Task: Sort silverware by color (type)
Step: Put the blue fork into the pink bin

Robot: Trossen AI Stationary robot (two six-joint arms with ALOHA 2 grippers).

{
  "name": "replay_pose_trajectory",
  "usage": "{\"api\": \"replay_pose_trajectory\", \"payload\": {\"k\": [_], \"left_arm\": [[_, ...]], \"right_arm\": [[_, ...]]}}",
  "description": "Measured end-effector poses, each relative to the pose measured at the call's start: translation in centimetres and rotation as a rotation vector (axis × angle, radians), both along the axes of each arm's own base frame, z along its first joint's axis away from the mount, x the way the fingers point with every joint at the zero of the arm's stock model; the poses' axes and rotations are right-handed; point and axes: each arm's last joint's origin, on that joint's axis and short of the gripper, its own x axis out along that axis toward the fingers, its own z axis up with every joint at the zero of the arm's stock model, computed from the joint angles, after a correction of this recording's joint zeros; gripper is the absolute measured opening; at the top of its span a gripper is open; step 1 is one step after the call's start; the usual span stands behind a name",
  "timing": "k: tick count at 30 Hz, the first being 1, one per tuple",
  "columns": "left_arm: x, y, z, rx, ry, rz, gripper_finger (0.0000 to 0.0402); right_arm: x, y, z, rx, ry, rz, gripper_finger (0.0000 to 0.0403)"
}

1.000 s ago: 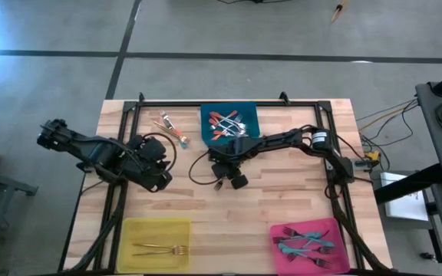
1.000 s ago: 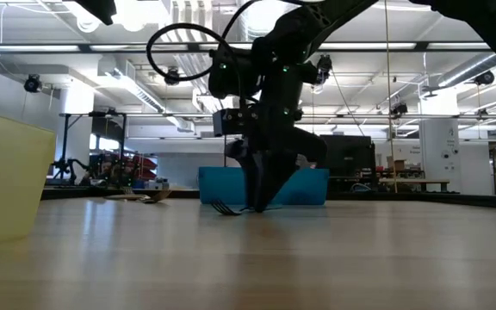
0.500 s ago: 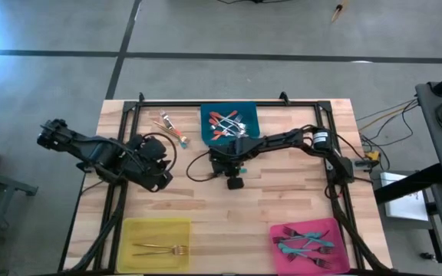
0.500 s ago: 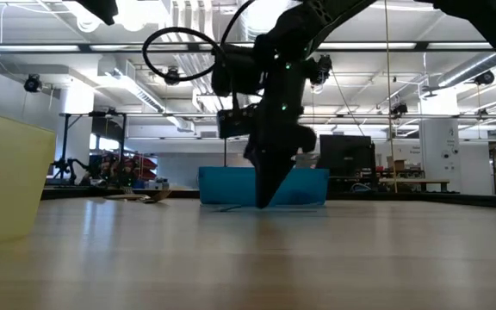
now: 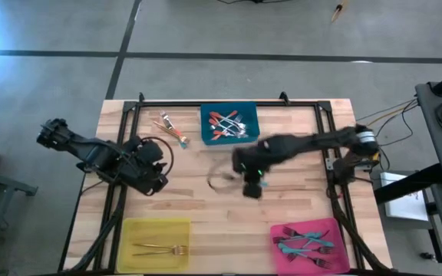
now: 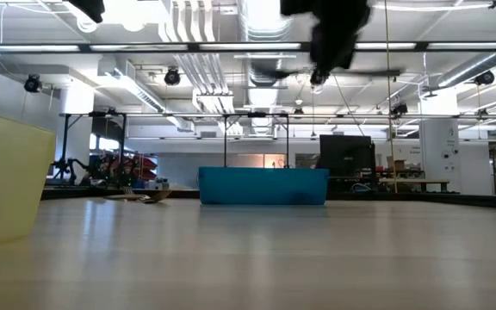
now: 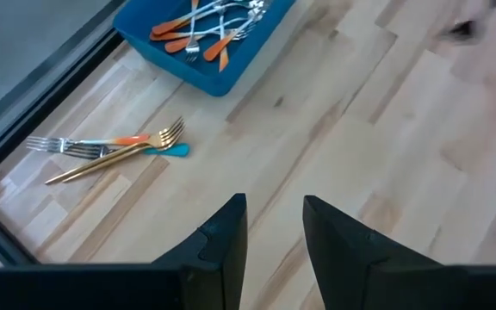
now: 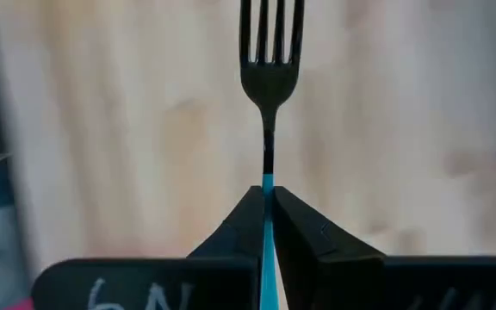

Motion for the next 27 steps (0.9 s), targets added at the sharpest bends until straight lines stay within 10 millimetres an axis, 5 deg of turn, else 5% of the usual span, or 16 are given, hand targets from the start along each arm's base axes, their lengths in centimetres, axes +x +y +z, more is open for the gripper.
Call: {"api": "replay_pose_trajectory", "payload": {"k": [7, 13, 19, 27], "left_arm": [[-0.6, -1.0, 0.1, 0.019, 0.015, -0.094, 0.0099], [-1.1, -1.0, 0.4, 0.037, 0.015, -0.139, 0.0099], [-1.5, -0.8, 0.7, 0.045, -0.004, -0.141, 0.0099], [-1.8, -0.7, 0.9, 0.024, -0.021, -0.143, 0.0099]], "right_arm": [[-6.4, 10.5, -0.3, 0.096, 0.061, 0.052, 0.0009], [-11.9, 17.9, -3.0, 0.187, 0.098, 0.090, 0.0009], [-15.8, 20.0, -6.3, 0.145, 0.229, -0.020, 0.0009], [-17.1, 19.1, -8.6, 0.140, 0.395, -0.199, 0.0035]]}}
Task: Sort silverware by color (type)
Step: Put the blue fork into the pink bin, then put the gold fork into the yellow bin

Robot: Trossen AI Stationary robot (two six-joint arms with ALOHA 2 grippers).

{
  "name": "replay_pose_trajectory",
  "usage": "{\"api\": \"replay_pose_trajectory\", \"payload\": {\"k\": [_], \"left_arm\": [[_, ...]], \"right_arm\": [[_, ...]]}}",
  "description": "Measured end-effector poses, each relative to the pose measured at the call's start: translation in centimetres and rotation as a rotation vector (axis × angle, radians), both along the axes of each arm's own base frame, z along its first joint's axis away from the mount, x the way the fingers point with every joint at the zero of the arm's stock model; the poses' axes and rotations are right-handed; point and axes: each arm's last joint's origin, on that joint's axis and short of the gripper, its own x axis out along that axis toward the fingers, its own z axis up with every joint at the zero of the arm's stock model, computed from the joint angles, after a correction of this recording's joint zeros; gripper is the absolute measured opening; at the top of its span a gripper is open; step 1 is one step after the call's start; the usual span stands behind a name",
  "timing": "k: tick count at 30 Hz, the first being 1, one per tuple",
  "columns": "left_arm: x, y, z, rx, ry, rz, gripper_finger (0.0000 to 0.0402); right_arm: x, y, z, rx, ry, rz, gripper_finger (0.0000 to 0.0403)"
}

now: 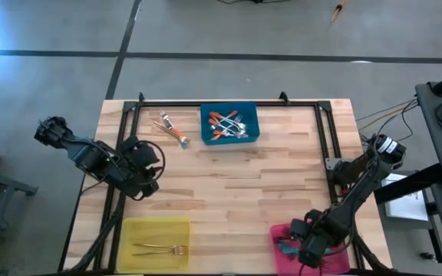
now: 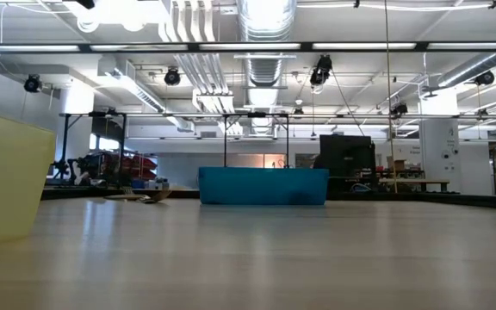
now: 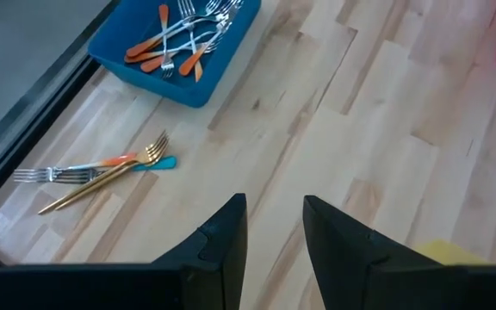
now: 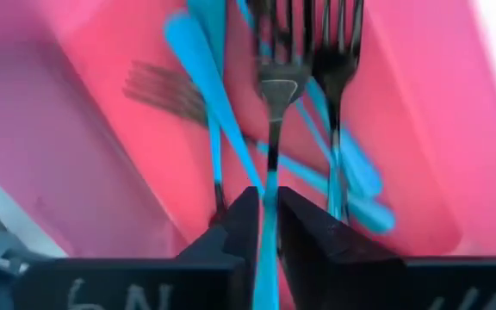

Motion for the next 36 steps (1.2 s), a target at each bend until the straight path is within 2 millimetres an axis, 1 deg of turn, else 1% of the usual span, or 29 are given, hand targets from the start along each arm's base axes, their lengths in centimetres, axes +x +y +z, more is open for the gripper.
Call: {"api": "replay_pose_trajectory", "payload": {"k": [5, 9, 15, 18, 21, 25, 29, 33, 36], "left_arm": [[0.0, 0.0, 0.0, -0.020, 0.011, -0.011, 0.0099], [0.0, 0.0, 0.0, -0.010, 0.018, -0.024, 0.0099], [0.4, 0.7, -0.2, 0.031, 0.050, -0.033, 0.0099], [0.9, 1.7, -0.7, 0.021, 0.112, -0.040, 0.0099], [1.6, 2.9, -1.8, -0.013, 0.200, -0.082, 0.0099], [2.6, 5.2, -4.3, -0.079, 0.309, -0.166, 0.0099], [3.5, 8.8, -7.6, -0.141, 0.351, -0.201, 0.0099], [3.7, 13.1, -10.9, -0.132, 0.322, -0.181, 0.0098], [3.6, 15.7, -12.5, -0.078, 0.257, -0.190, 0.0096]], "right_arm": [[-0.1, 0.0, 0.0, 0.018, 0.033, -0.004, 0.0074], [0.3, 0.3, 0.8, 0.040, -0.005, 0.042, 0.0097], [2.2, -0.1, 2.5, 0.076, -0.077, 0.052, 0.0104], [3.2, -0.6, 3.2, 0.083, -0.114, 0.060, 0.0104], [4.2, -1.4, 3.8, 0.054, -0.169, 0.083, 0.0104], [4.9, -3.3, 4.5, -0.001, -0.188, 0.071, 0.0103], [4.9, -5.6, 5.5, -0.051, -0.176, 0.021, 0.0096], [4.5, -7.6, 6.7, -0.097, -0.187, -0.033, 0.0090], [4.1, -8.8, 7.7, -0.121, -0.230, -0.069, 0.0086]]}}
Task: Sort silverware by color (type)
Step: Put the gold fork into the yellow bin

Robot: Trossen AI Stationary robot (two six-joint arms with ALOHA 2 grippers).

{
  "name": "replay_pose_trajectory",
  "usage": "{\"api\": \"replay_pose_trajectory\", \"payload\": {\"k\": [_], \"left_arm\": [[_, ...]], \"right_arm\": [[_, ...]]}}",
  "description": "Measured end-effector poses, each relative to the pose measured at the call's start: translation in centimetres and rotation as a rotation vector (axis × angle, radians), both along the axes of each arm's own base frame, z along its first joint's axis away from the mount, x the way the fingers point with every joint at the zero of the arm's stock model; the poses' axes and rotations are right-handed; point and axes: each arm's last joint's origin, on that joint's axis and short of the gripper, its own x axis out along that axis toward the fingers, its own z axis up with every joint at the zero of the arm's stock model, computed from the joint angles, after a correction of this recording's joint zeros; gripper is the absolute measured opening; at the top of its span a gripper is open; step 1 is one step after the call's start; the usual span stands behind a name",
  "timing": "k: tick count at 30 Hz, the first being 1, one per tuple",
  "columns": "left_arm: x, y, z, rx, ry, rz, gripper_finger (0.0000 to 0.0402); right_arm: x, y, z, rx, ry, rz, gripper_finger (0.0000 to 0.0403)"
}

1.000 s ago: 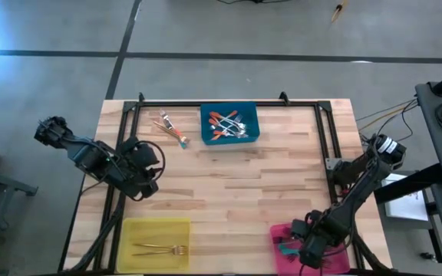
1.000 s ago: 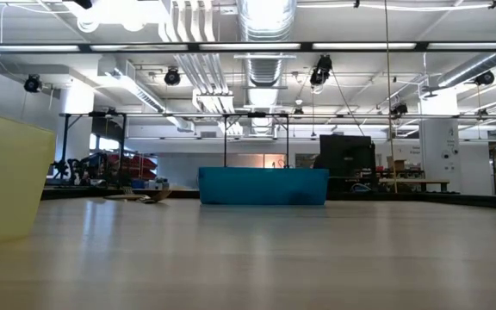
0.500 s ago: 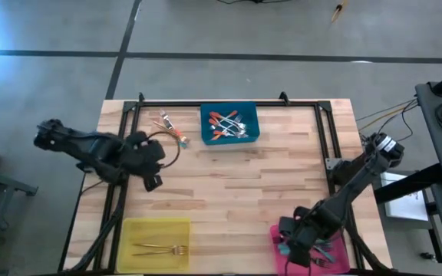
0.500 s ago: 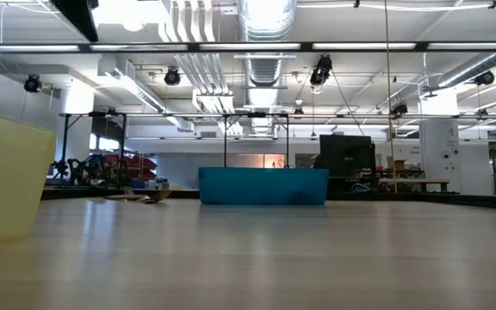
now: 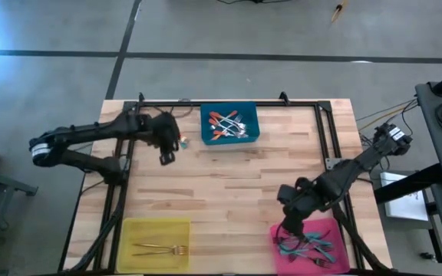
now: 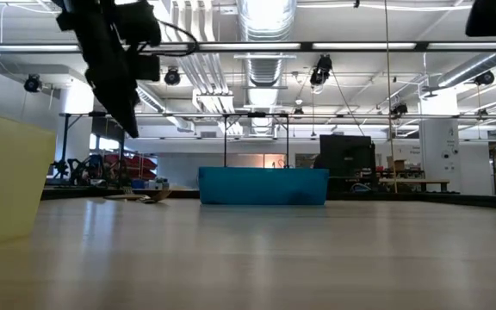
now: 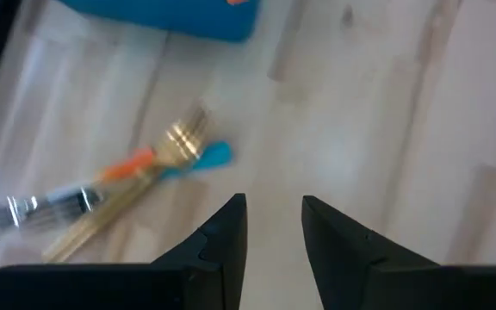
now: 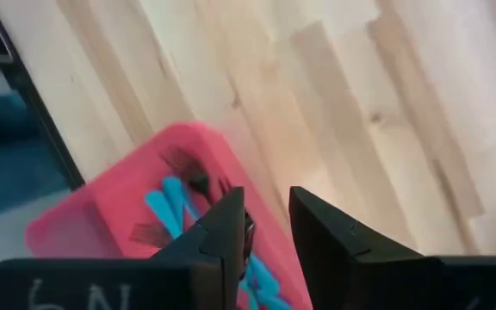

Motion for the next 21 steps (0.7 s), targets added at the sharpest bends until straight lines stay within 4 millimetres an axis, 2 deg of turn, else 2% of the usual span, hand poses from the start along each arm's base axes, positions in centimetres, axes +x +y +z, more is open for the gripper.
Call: {"api": "replay_pose_trajectory", "payload": {"k": [5, 12, 17, 21], "left_arm": [[-0.6, 3.0, -0.9, 0.053, -0.047, -0.051, 0.0090], [-0.3, 5.6, -1.9, 0.159, -0.011, -0.167, 0.0087], [0.4, 6.9, -4.2, 0.164, 0.094, -0.303, 0.0087], [0.7, 7.8, -6.3, 0.108, 0.161, -0.312, 0.0087]], "right_arm": [[-0.7, -1.8, 1.5, -0.040, -0.073, 0.019, 0.0084], [-1.0, -4.6, 3.0, -0.258, -0.208, 0.063, 0.0086], [-0.6, -6.6, 3.4, -0.379, -0.236, 0.082, 0.0084], [-0.3, -7.8, 3.5, -0.401, -0.225, 0.069, 0.0087]]}}
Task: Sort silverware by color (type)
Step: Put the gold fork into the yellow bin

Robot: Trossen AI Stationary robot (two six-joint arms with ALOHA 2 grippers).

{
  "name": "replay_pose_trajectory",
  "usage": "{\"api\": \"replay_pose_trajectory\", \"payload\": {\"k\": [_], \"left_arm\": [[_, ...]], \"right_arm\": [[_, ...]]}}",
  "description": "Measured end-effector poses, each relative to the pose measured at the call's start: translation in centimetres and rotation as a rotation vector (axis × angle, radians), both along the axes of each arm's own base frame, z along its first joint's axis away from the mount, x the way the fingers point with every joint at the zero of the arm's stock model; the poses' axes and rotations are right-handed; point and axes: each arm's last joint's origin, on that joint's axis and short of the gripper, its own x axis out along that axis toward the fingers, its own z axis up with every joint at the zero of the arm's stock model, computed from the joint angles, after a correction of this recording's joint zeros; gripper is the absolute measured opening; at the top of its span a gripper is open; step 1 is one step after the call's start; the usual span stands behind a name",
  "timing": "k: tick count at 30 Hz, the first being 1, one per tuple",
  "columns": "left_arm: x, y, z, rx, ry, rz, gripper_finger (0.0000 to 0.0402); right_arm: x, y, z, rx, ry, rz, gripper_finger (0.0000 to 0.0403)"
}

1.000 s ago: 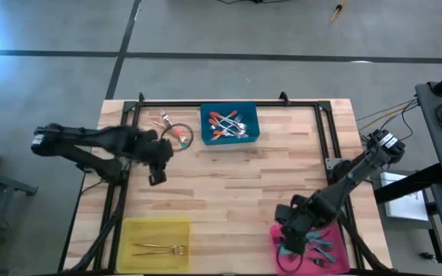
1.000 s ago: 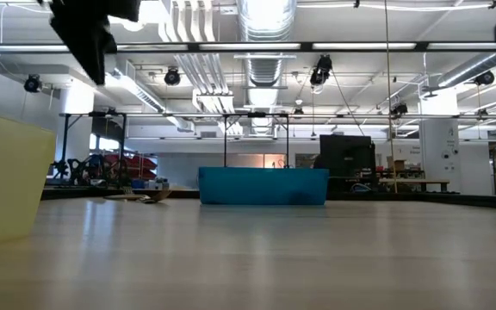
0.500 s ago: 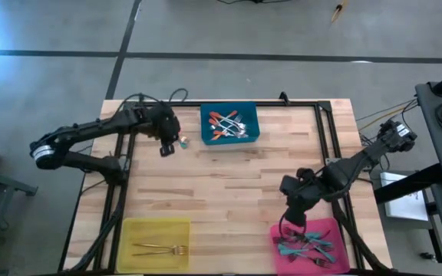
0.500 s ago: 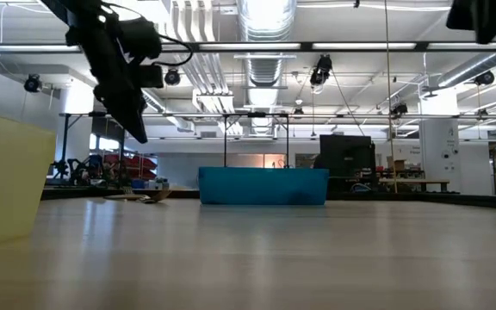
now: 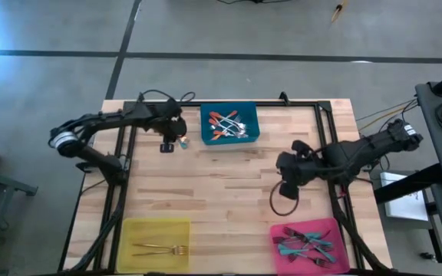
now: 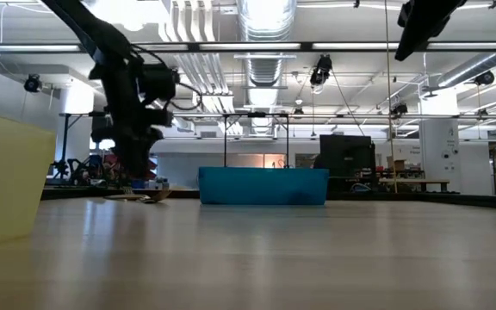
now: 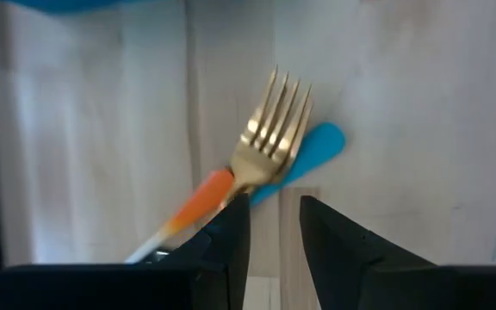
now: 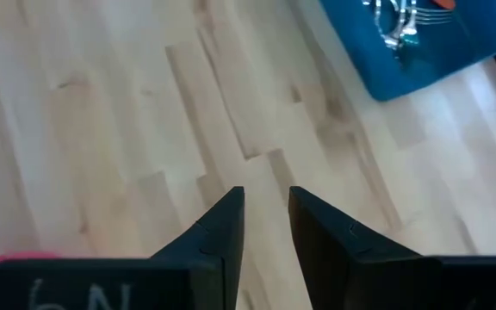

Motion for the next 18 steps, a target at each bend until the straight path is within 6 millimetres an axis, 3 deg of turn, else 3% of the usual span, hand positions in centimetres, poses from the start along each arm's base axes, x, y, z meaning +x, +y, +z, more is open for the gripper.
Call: {"api": "replay_pose_trajectory", "payload": {"k": [4, 18], "left_arm": [[0.2, 0.9, -1.3, -0.041, 0.051, 0.022, 0.0087], [0.6, 4.1, -1.5, -0.068, 0.097, 0.059, 0.0087]], "right_arm": [[0.2, -0.9, 0.0, -0.016, 0.008, -0.009, 0.0089], [0.5, -2.1, 0.0, -0.028, 0.014, -0.041, 0.0089]]}}
